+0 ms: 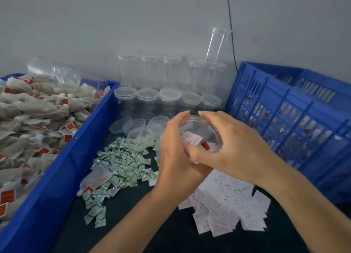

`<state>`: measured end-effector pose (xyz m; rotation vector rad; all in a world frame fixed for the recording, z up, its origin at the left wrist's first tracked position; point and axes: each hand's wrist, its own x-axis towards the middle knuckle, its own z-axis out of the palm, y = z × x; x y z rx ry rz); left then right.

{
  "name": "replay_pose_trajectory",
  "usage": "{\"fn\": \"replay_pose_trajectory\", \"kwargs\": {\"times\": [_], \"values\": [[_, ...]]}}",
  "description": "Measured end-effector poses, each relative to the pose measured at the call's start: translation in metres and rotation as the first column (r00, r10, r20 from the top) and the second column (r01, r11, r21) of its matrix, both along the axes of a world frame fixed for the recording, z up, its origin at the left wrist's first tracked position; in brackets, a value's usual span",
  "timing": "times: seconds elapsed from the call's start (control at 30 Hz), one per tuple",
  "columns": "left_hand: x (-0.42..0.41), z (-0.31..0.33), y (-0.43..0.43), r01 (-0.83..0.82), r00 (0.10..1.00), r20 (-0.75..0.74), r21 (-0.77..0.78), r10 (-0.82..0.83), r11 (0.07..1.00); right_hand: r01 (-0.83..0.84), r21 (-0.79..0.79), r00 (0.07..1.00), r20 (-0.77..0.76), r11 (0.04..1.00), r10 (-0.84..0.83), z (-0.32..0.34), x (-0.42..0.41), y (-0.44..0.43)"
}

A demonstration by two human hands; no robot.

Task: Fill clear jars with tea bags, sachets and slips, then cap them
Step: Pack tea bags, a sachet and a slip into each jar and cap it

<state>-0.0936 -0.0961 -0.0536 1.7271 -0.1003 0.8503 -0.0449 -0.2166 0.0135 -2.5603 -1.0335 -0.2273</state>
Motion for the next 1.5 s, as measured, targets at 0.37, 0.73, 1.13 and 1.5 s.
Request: {"fn": "replay_pose_trajectory", "kwargs": {"times": [0.37,0.73,1.13,1.5], "values": [[0.086,0.100,-0.085,0.437,0.899,0.053,-0.034,-0.435,0.899,0.187,0.245,0.963,0.145,0.951,-0.226,0.109,0.065,-0.104],[0.187,0.123,-0.126,0.396,0.917,-0.169,0.272,-0.362,0.877,0.570,0.321,0.768,0.118,0.756,-0.630,0.174,0.178,-0.204],[0.239,0.097,-0.126,0.484,0.865,-0.378,0.450,-0.332,0.750,0.752,-0.078,0.654,-0.033,0.655,-0.755,0.095,0.301,-0.230],[0.249,0.093,-0.123,0.395,0.916,-0.297,0.566,-0.268,0.723,0.618,-0.215,0.703,-0.280,0.757,-0.654,0.069,0.318,-0.231]]}}
